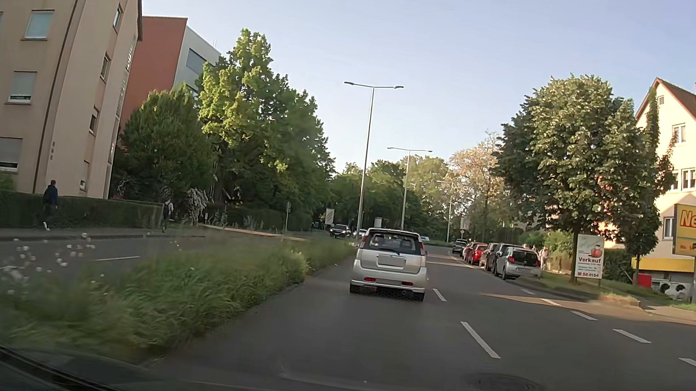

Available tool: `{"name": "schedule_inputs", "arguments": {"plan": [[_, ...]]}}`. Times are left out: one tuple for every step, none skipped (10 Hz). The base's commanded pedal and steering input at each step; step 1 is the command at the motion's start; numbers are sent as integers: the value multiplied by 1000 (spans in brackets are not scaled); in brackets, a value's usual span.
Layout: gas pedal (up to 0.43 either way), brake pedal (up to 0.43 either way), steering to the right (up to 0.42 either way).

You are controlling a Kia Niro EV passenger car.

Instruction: Follow the waypoints while adhering to traffic rules and regulations

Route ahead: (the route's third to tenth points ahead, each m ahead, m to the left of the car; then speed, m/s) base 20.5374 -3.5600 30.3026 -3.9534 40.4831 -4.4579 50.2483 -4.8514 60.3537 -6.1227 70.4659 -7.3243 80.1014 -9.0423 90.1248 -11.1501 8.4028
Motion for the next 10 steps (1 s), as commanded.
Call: {"name": "schedule_inputs", "arguments": {"plan": [[260,0,-1],[240,0,-1],[228,0,0],[228,0,1],[228,0,1],[228,0,3],[228,0,6],[228,0,7],[228,0,7],[228,0,7]]}}
